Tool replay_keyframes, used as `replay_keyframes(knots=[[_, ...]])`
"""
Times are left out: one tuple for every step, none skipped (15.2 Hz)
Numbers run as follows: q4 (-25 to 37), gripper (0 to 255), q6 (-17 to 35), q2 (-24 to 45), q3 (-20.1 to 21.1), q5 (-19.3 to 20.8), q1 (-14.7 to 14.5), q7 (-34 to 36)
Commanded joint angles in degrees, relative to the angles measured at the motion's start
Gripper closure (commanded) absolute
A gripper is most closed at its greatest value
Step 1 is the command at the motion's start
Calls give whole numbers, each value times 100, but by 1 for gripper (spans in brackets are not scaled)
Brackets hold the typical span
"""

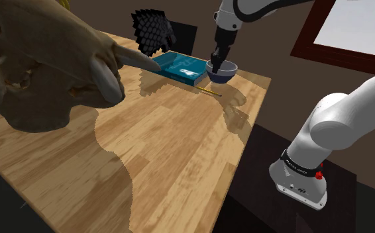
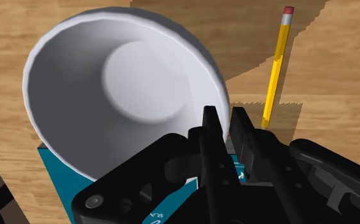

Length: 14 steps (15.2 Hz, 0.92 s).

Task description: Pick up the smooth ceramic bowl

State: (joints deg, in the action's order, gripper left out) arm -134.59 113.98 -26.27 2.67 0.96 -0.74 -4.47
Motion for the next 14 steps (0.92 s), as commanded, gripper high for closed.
replay_keyframes(knots=[[145, 255, -158, -14, -1, -1, 0, -5], [216, 255, -237, -21, -2, -2, 0, -7], [288, 255, -315, -27, -3, -2, 0, -10], [362, 255, -393, -32, -4, -2, 1, -12], [436, 255, -470, -35, -5, -3, 1, -15], [511, 255, -548, -37, -6, -3, 1, -17], [588, 255, -625, -37, -6, -3, 2, -19], [665, 255, -702, -37, -7, -3, 2, -21], [744, 255, -778, -35, -8, -3, 2, -24], [824, 255, -855, -31, -8, -3, 3, -26], [905, 255, -931, -27, -9, -3, 3, -28], [986, 255, -1007, -21, -9, -3, 4, -30], [998, 255, -1019, -22, -9, -3, 4, -30], [999, 255, -1019, -21, -9, -3, 4, -30]])
